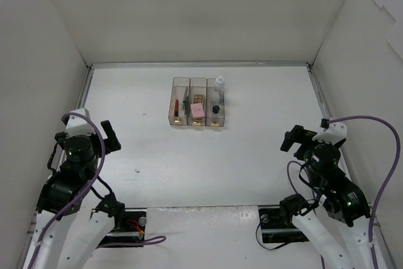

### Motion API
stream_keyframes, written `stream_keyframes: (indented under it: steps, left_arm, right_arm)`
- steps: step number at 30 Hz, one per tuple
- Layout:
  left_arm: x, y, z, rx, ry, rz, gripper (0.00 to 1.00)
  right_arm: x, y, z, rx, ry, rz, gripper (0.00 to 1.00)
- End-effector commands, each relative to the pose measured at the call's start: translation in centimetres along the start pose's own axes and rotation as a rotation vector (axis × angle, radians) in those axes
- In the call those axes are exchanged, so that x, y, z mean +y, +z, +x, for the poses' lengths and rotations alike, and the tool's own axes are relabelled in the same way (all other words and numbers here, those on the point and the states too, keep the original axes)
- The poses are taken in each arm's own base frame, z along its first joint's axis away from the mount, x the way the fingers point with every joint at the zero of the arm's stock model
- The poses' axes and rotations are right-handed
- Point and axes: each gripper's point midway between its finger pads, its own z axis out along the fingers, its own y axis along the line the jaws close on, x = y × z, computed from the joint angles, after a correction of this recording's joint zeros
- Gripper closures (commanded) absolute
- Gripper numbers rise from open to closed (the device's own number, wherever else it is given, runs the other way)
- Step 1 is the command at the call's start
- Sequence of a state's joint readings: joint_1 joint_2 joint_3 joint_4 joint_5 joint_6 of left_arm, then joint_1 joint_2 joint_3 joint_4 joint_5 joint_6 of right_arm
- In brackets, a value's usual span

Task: Organize the makeup

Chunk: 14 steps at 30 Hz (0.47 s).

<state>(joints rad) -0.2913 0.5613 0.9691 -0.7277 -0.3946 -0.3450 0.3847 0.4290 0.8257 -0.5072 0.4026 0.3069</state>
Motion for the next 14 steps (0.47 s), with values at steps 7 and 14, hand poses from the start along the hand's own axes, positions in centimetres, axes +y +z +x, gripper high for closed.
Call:
stream_keyframes:
  steps: [7,14]
  left_arm:
    - [1.2,-1.3,1.5,-0.055,-0.021,0.014,0.01]
    - [1.4,-1.2,1.6,-0.052,-0.023,-0.003,0.01]
  right_arm:
    - [-3.6,-2.9,-1.4,-0.083,0.12,0.131,0.02]
    - [-4.6,-4.0,-1.5,-0.104,0.152,0.151,0.02]
